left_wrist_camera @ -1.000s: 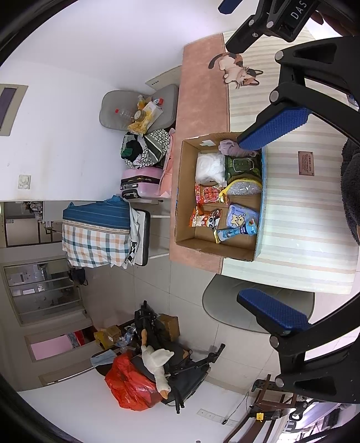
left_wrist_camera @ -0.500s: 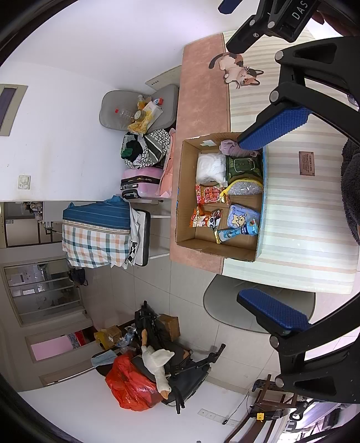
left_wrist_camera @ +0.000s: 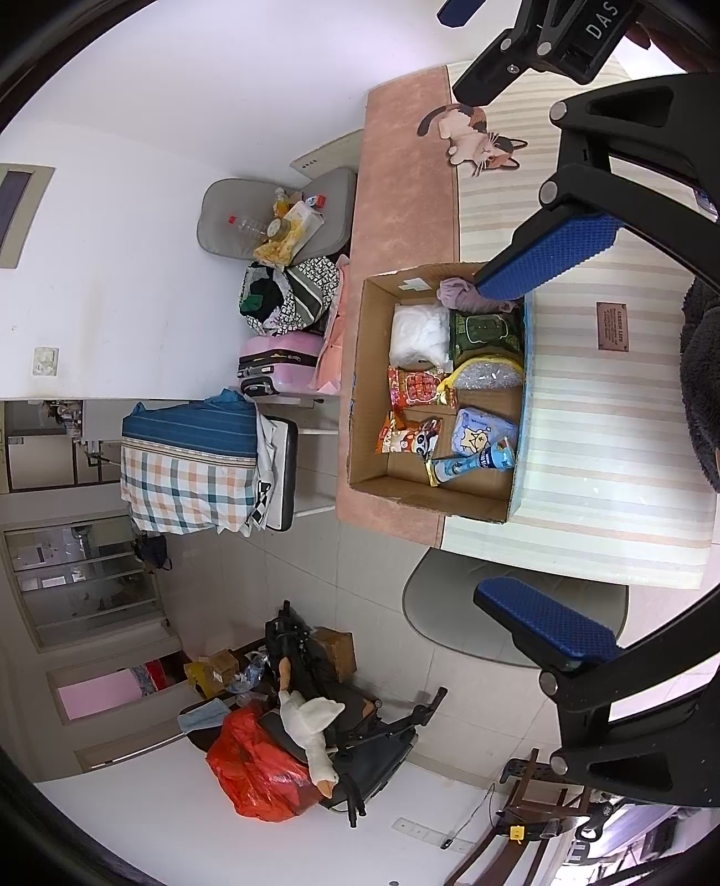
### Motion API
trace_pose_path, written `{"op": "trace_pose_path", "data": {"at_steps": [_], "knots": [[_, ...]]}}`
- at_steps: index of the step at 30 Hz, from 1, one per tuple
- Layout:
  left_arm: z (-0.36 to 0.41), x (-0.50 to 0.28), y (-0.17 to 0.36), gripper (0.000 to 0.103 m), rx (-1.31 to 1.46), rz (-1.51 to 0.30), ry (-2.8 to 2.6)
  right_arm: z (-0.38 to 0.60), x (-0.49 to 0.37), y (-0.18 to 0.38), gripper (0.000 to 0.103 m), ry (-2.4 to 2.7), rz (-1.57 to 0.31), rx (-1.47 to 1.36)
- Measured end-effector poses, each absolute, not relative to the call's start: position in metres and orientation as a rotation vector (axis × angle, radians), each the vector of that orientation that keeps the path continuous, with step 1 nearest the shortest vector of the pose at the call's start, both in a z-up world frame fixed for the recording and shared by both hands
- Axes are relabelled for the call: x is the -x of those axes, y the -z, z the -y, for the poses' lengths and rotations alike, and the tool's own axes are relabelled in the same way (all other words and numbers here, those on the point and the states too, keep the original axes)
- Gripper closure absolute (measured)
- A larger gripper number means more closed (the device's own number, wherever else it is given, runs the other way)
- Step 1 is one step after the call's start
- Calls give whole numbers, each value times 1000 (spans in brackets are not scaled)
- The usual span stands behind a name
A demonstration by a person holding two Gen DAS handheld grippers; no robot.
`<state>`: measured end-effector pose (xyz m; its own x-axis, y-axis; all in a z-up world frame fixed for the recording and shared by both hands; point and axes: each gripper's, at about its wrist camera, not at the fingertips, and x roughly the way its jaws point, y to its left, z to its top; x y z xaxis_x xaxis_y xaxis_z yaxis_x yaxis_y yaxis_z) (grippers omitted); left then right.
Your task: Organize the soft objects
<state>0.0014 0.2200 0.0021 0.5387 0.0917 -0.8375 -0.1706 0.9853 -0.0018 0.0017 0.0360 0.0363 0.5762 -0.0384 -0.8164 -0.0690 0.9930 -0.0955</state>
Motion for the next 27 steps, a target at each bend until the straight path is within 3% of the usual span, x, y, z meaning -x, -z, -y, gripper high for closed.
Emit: {"op": "trace_pose_path", "data": {"at_steps": [27], "knots": [[-221, -1, -3, 0, 86, -990, -156, -33, 1, -37, 0, -25, -947, 138]]}}
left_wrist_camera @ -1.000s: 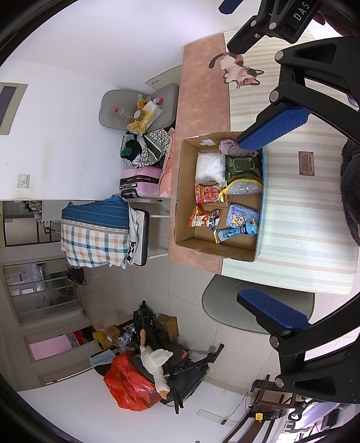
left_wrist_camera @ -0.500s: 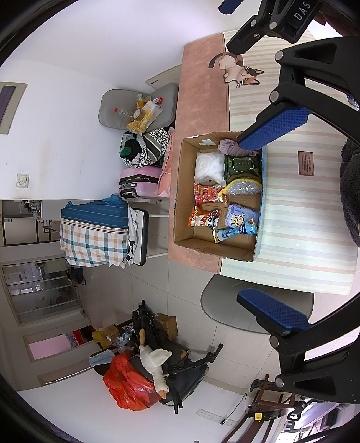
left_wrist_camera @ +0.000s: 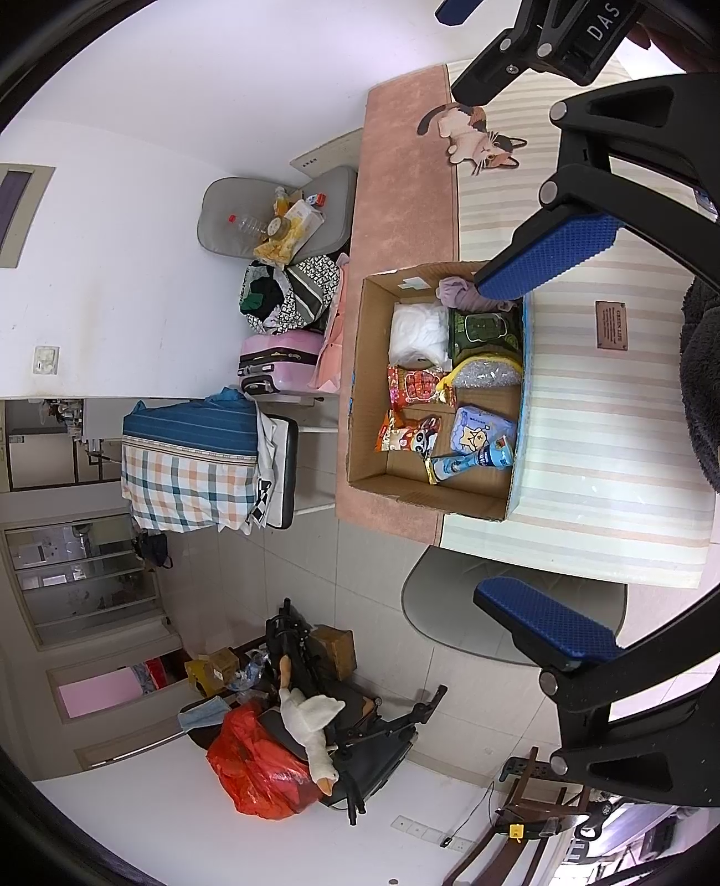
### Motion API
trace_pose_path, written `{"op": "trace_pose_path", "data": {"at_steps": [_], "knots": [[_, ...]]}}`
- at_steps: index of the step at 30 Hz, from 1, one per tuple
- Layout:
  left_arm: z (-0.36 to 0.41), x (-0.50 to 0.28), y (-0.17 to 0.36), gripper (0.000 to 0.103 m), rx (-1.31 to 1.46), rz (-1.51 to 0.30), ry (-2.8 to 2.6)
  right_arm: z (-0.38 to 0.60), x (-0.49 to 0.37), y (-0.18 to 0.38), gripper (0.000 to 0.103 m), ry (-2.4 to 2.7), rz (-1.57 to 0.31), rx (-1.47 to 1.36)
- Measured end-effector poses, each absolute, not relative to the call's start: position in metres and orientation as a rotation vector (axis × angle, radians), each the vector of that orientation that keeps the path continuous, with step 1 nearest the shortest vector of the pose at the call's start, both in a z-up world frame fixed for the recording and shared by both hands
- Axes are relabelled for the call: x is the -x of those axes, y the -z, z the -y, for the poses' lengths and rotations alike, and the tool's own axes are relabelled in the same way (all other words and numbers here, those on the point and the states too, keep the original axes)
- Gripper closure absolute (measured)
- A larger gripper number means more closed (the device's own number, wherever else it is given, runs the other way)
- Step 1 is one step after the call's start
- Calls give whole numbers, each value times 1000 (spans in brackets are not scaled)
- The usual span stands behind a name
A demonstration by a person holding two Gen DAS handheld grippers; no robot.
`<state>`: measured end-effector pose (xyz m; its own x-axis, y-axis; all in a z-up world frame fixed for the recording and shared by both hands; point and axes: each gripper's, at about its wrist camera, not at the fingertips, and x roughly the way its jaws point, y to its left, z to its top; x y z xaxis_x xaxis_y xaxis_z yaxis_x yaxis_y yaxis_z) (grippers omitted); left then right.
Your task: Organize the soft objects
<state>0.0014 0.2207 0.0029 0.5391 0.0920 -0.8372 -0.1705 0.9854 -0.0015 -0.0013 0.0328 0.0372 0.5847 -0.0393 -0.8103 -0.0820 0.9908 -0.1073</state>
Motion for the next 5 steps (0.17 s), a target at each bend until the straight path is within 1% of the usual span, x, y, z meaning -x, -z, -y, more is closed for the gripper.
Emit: {"op": "trace_pose_path", "data": {"at_steps": [5], "knots": [[-221, -2, -3, 0, 89, -988, -152, -32, 2, -39, 0, -30, -945, 138]]}}
